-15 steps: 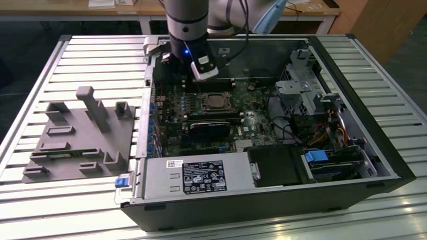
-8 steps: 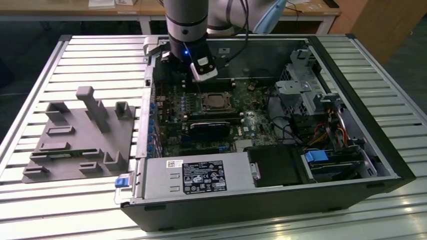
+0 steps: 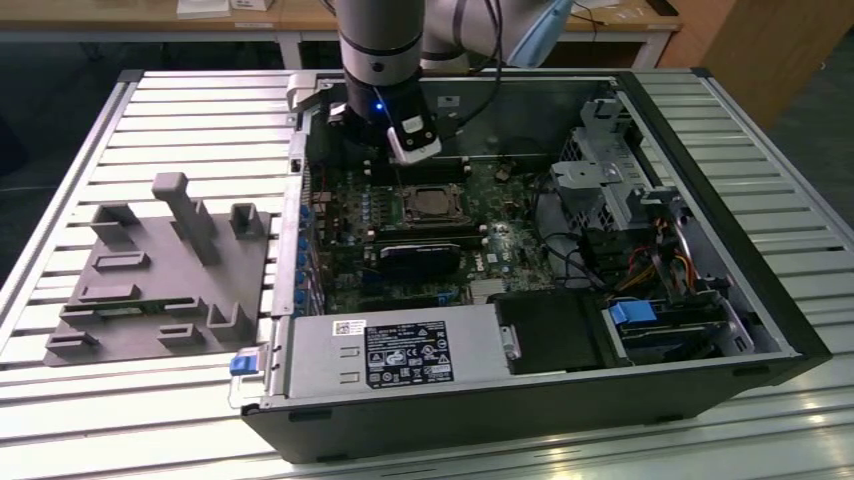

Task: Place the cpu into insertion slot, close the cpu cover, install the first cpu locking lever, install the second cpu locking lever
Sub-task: 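Install the first cpu locking lever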

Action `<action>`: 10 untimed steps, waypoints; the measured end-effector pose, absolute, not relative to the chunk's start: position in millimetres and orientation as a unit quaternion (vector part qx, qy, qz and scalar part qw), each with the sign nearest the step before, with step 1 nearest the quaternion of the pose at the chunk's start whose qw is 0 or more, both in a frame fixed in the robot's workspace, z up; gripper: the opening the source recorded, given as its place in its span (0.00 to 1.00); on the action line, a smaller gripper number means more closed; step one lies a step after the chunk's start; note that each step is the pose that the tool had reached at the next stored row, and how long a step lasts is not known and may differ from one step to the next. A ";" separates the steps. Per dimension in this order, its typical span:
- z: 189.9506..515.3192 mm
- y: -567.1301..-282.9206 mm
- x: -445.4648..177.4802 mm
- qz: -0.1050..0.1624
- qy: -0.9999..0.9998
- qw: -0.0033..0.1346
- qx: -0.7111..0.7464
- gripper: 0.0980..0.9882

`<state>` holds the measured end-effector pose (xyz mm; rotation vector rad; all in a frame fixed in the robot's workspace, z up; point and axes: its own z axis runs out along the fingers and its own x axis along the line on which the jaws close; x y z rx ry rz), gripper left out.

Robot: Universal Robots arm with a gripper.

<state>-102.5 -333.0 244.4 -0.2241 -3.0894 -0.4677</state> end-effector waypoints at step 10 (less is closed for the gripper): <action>243.4 -332.9 -80.0 -0.149 -0.986 0.004 -0.073 0.00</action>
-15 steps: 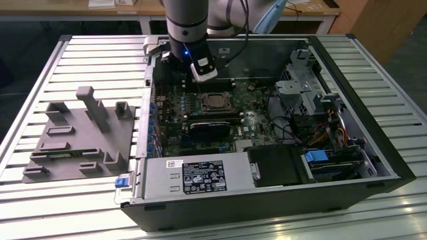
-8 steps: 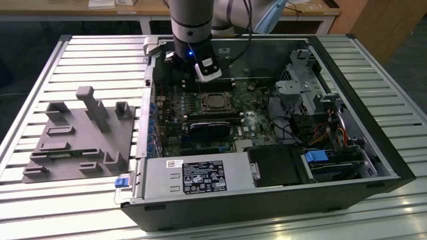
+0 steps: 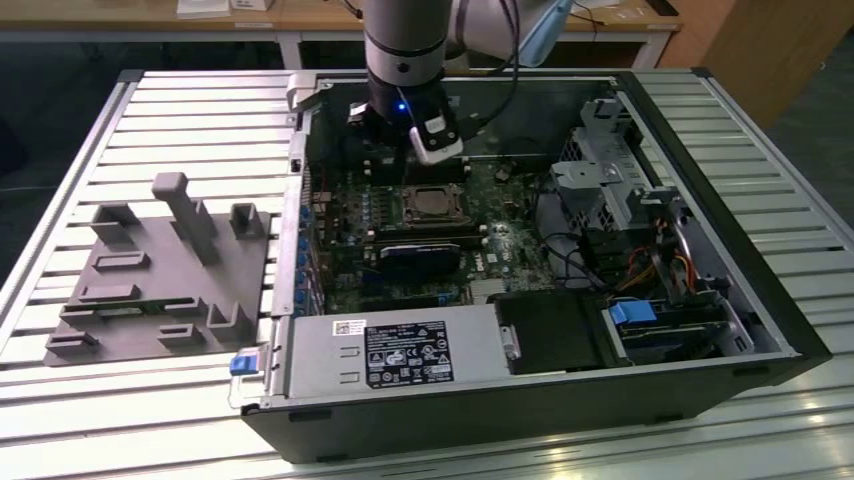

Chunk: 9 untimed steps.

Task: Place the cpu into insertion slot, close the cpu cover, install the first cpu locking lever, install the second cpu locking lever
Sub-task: 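Install the first cpu locking lever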

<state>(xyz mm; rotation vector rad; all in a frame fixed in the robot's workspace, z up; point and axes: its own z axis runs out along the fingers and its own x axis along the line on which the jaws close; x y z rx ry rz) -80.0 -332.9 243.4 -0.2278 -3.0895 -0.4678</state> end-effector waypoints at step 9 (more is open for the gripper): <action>243.0 -332.8 -71.1 -0.149 -0.986 0.004 -0.073 0.00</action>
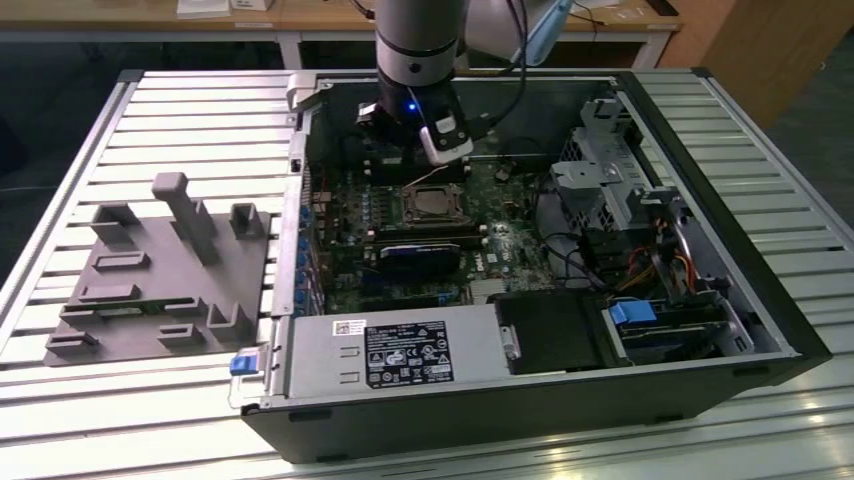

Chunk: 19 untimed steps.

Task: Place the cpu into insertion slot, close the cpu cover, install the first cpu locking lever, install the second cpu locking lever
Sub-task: 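Install the first cpu locking lever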

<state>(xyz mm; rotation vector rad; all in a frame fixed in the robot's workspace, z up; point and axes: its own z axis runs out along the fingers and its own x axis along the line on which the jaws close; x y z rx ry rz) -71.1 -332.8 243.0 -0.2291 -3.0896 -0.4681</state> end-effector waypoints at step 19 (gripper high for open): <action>240.3 -332.8 -71.9 -0.146 -0.983 -0.095 -0.058 0.00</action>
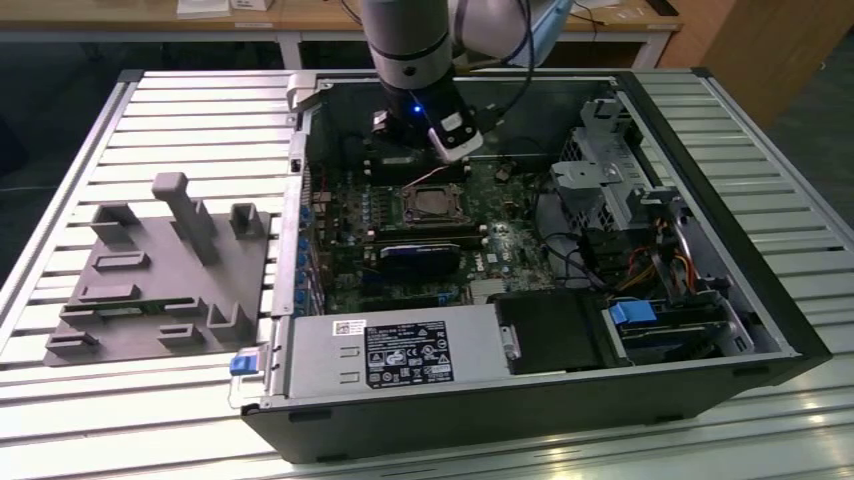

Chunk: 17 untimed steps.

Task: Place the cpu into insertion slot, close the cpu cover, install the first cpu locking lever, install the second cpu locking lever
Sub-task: 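Install the first cpu locking lever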

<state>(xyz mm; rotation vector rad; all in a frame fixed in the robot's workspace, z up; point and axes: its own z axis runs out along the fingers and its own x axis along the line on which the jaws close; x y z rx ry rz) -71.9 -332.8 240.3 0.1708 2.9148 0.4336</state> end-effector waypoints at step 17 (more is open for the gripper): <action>226.4 -331.4 -80.1 0.135 0.980 0.122 0.079 0.00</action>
